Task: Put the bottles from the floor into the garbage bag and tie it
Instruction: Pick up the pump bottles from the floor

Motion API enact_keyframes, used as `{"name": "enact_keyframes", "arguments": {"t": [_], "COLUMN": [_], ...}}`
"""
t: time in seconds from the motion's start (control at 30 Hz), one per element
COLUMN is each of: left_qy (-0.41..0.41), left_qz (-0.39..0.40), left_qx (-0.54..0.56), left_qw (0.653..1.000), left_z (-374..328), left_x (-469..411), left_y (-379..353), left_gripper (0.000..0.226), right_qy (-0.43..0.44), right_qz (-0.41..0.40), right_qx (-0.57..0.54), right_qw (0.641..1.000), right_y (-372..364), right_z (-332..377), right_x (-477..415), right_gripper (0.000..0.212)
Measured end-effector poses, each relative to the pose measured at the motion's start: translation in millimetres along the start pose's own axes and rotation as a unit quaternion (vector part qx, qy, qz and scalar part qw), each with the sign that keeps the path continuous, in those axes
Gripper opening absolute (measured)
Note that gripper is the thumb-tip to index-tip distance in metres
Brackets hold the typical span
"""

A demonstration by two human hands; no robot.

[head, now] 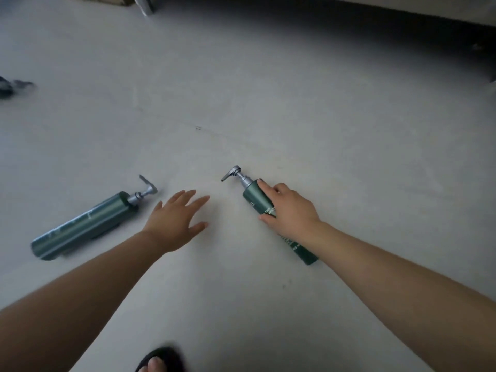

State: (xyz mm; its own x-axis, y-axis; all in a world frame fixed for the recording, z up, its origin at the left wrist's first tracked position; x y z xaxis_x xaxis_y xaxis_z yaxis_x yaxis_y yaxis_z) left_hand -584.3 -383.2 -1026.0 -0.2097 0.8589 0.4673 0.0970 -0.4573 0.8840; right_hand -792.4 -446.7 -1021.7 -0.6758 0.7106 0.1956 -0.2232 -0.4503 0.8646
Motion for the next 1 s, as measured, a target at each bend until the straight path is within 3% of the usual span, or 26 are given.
{"name": "enact_keyframes", "arguments": {"t": [0.2, 0.43, 0.63, 1.0], "left_qy": [0.009, 0.058, 0.130, 0.133], "left_qz": [-0.033, -0.092, -0.061, -0.054], "left_qx": [0.008, 0.039, 0.054, 0.109], "left_qw": [0.999, 0.993, 0.988, 0.984], "left_z": [59.6, 134.4, 179.8, 144.8], "left_x": [28.7, 29.7, 14.2, 12.5], "left_y": [8.4, 25.6, 11.7, -1.5], "left_gripper": [0.060, 0.057, 0.061, 0.066], "right_qy": [-0.001, -0.013, -0.030, -0.056], "right_qz": [0.012, 0.015, 0.004, -0.026], "right_qx": [0.020, -0.043, -0.063, -0.098], "right_qw": [1.000, 0.999, 0.998, 0.993], "right_y": [-27.8, -41.6, -38.3, -29.2], "right_z": [54.1, 84.0, 84.3, 54.2], "right_x": [-29.9, -53.6, -55.4, -22.1], "right_gripper": [0.079, 0.078, 0.078, 0.078]}}
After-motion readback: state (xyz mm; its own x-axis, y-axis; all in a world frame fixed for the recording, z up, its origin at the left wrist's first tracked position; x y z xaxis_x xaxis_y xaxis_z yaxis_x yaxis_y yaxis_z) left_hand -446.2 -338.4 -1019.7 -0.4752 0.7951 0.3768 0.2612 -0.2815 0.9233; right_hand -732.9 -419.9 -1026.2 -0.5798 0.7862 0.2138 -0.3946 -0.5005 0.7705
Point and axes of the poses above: each hand's wrist, its own x-axis away from the middle knuckle, its own y-axis out of the back of the hand, z = x × y, the point moved 9 cm from there along -x, towards the middle knuckle, and after that the axes turned 14 degrees about y, right-handed, at the moved point
